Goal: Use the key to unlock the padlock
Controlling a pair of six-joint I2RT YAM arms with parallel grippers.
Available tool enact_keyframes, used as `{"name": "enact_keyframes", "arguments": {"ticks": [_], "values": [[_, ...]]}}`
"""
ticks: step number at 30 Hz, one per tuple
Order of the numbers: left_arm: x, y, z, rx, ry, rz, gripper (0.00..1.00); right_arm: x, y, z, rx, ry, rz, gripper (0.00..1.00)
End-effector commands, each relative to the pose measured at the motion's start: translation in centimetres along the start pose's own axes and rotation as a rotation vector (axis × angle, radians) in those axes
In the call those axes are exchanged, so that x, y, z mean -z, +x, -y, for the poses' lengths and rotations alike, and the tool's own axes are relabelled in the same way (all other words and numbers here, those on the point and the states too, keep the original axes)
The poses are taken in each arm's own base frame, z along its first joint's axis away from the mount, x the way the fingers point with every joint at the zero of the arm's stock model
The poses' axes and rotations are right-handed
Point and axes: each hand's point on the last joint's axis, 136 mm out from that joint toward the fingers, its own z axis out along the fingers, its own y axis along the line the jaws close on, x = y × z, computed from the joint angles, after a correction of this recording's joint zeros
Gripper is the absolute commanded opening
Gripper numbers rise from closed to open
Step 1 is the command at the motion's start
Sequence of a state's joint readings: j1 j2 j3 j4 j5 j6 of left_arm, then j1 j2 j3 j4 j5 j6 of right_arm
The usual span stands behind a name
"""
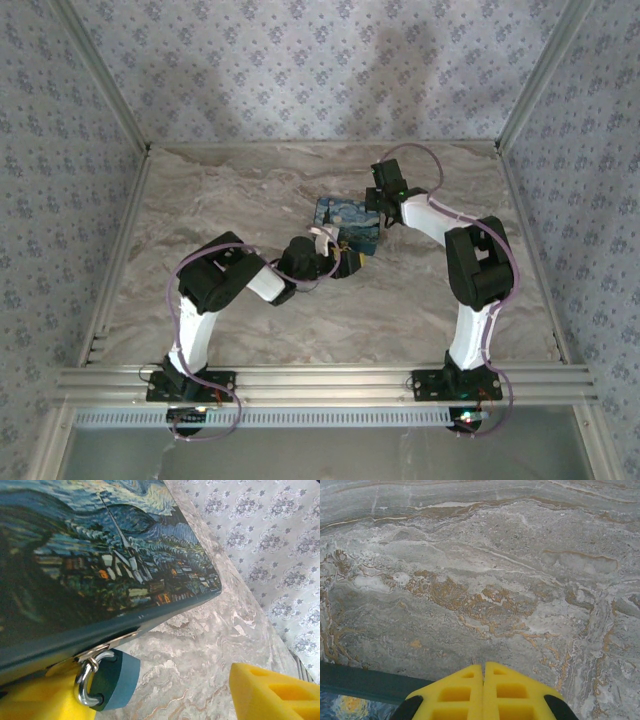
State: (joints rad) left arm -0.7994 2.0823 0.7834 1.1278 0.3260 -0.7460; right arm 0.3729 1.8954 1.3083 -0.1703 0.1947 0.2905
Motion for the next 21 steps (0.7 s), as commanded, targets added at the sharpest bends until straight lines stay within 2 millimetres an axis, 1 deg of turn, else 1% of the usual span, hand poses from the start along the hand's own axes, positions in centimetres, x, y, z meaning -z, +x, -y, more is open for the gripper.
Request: {"name": "enact_keyframes", "arguments": {"ticks": [1, 5, 10, 13, 17, 21], "values": [[0.9, 2.6, -2.6, 0.048, -0.077, -0.08, 0.68, 2.0, -0.2, -0.1, 0.018, -0.014, -0.029, 0.0], [1.2, 2.7, -2.8, 0.051, -0.076, -0.082, 0.68, 2.9, -0.5, 1.0, 0.005, 0.011, -0.015, 0.0], [1.4, 2.8, -2.9, 0.054, -0.074, -0.092, 0.68, 3.2, 0.2, 2.8, -0.025, 0.051, -0.019, 0.0], [1.4, 2.9, -2.9, 0.055, -0.07, -0.101, 0.69, 3.1, 0.8, 3.5, -0.036, 0.07, -0.028, 0.0], [1.5, 2.9, -2.7, 0.05, -0.056, -0.112, 0.69, 2.5, 2.2, 3.6, -0.038, 0.074, -0.049, 0.0], [1.3, 3.0, -2.6, 0.05, -0.043, -0.12, 0.7, 1.9, 2.9, 2.5, -0.032, 0.049, -0.067, 0.0]]}}
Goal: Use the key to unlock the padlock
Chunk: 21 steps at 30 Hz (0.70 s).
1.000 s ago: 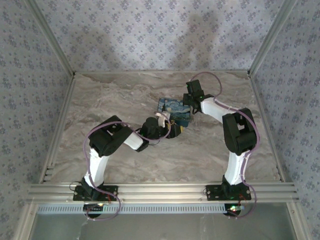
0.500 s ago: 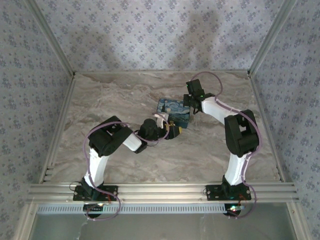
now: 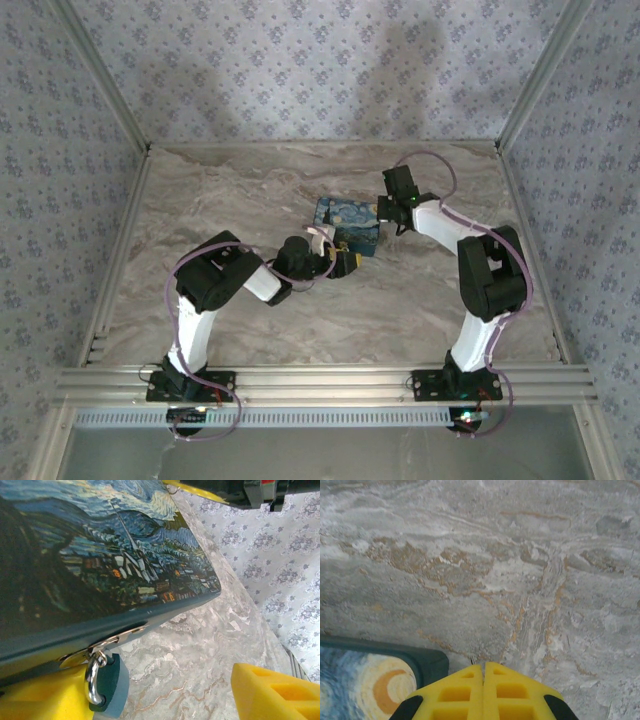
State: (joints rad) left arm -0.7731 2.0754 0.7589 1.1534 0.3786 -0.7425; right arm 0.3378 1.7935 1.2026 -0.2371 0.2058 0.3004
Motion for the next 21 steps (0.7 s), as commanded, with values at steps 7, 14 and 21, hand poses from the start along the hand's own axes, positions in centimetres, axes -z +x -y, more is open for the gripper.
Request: {"name": "enact_keyframes", "arguments": {"ticks": [7, 14, 21], "values": [[-0.1, 3.0, -2.0, 0.056, -0.032, -0.115, 0.71, -0.7, 1.2, -2.4, 0.005, -0.038, -0.017, 0.0], [-0.7, 2.9, -1.5, 0.062, 0.006, -0.117, 0.73, -1.0, 2.6, -2.3, 0.01, -0.04, -0.043, 0.0], [-0.8, 2.7, -1.3, 0.088, 0.021, -0.099, 0.7, -1.1, 2.6, -2.6, 0.009, -0.047, -0.04, 0.0]]}}
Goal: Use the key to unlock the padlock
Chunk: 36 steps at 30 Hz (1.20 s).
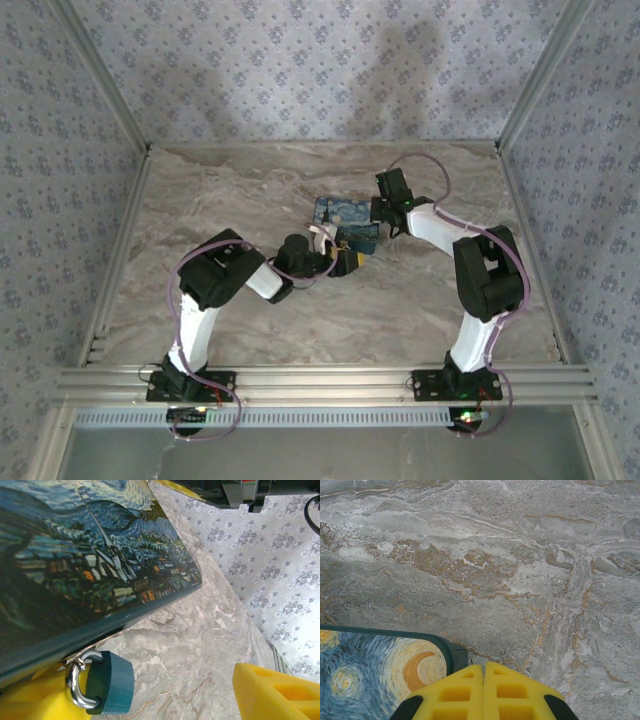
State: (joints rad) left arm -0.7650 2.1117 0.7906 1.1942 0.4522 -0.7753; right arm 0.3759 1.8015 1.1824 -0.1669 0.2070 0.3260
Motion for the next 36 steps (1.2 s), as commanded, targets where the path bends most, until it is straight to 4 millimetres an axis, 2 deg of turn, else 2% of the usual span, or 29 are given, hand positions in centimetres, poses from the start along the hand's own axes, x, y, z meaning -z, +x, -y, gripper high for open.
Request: {"name": "enact_keyframes", "arguments": {"ticks": [1, 4, 9, 13, 26, 30, 36], "values": [[0.0, 2.7, -2.4, 0.073, -0.061, -0.071, 0.69, -0.8, 2.7, -0.6, 0.012, -0.01, -0.079, 0.0], [0.7, 2.9, -3.5, 0.092, -0.112, -0.062, 0.67, -0.8, 2.8, -0.5, 0.013, -0.01, -0.08, 0.0], [1.6, 2.6, -4.2, 0.128, -0.11, -0.03, 0.62, -0.7, 2.8, -0.6, 0.013, -0.011, -0.079, 0.0], [2.1, 2.4, -4.4, 0.135, -0.117, -0.016, 0.61, -0.7, 2.9, -0.8, 0.017, -0.015, -0.079, 0.0], [0.0, 3.1, -3.2, 0.118, -0.086, -0.066, 0.7, -0.8, 3.4, -2.2, 0.021, -0.039, -0.081, 0.0], [0.3, 3.2, -3.7, 0.124, -0.113, -0.055, 0.7, -0.8, 3.5, -2.1, 0.023, -0.037, -0.081, 0.0], [1.3, 3.1, -4.5, 0.147, -0.132, -0.032, 0.64, -0.8, 3.5, -2.1, 0.02, -0.038, -0.079, 0.0]]}}
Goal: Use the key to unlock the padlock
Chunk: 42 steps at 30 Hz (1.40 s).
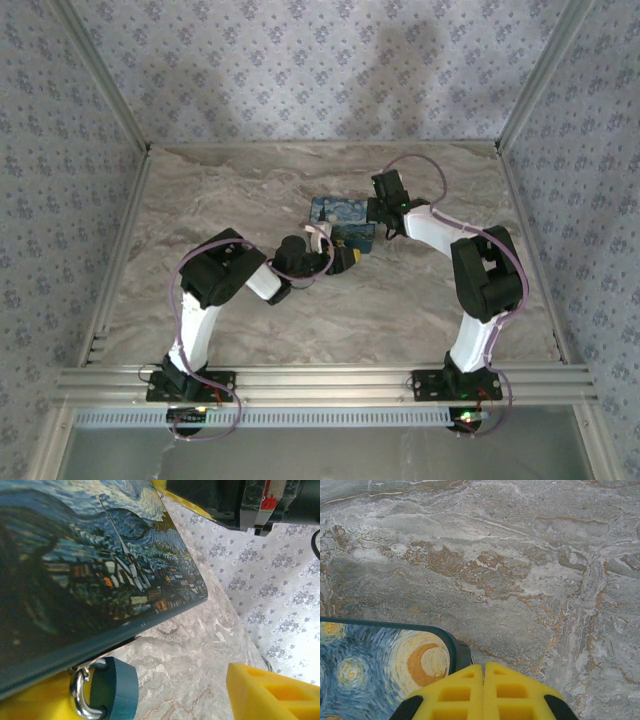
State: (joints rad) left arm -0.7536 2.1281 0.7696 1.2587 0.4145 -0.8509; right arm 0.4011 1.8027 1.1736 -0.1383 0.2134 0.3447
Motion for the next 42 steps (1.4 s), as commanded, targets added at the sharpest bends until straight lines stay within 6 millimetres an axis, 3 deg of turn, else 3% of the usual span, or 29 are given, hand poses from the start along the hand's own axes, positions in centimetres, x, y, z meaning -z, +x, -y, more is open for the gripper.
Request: {"name": "enact_keyframes", "arguments": {"ticks": [1, 15, 16, 23, 27, 28, 42], "values": [[1.2, 3.4, -4.1, 0.081, -0.125, -0.075, 0.63, -0.9, 3.5, -1.0, 0.023, -0.022, -0.096, 0.0], [2.7, 4.1, -6.5, 0.145, -0.204, -0.106, 0.47, -0.9, 3.9, -1.0, 0.017, -0.023, -0.099, 0.0], [2.8, 4.2, -6.6, 0.145, -0.209, -0.106, 0.42, -0.9, 3.9, -1.1, 0.017, -0.024, -0.098, 0.0], [3.3, 4.9, -7.4, 0.152, -0.255, -0.146, 0.31, -0.8, 3.7, -1.2, 0.016, -0.025, -0.09, 0.0], [3.5, 5.0, -7.8, 0.161, -0.272, -0.158, 0.3, -0.8, 3.9, -1.2, 0.017, -0.027, -0.093, 0.0], [3.5, 5.0, -7.8, 0.164, -0.273, -0.159, 0.25, -0.8, 4.0, -1.1, 0.015, -0.026, -0.094, 0.0], [4.4, 5.9, -8.7, 0.228, -0.306, -0.214, 0.25, -0.8, 4.0, -1.2, 0.015, -0.028, -0.089, 0.0]]}}
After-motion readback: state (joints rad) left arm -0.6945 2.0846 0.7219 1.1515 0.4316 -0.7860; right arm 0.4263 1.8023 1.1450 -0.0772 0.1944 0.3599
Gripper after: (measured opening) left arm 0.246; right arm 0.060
